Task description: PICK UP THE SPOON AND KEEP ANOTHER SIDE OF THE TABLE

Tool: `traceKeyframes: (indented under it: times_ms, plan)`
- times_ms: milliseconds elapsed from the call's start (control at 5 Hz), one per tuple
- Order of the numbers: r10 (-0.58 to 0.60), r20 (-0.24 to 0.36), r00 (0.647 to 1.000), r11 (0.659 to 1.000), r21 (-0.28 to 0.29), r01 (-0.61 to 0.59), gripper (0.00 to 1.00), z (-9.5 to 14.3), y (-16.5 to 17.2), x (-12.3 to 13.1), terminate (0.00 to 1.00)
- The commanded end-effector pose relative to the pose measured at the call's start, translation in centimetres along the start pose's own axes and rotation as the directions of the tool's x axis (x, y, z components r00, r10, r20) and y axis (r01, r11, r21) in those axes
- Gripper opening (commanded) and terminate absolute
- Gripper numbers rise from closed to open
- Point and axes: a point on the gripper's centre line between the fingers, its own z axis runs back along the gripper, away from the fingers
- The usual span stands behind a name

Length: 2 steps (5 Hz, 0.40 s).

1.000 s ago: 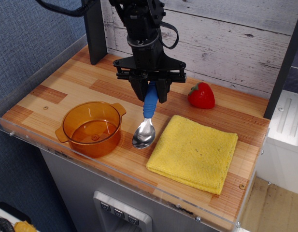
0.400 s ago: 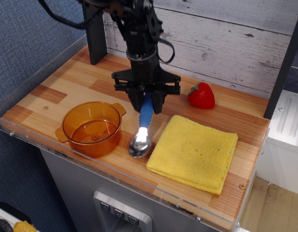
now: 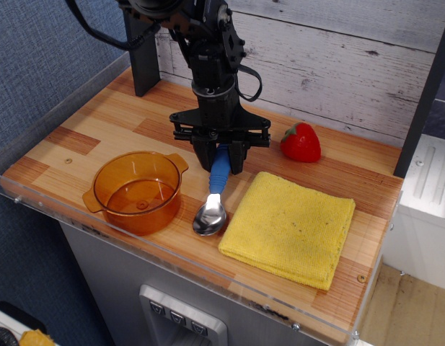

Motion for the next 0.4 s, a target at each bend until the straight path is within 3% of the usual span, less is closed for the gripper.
traceKeyframes:
  times_ms: [0, 200]
  plan:
    - [-0.004, 0.041, 0.999, 0.999, -0.048, 0.006, 1.00, 1.37, 0.95, 1.72, 0.00]
    - [-0.022, 0.048, 0.999, 0.999, -0.047, 0.024, 1.00, 2.12, 1.15, 1.99, 0.00]
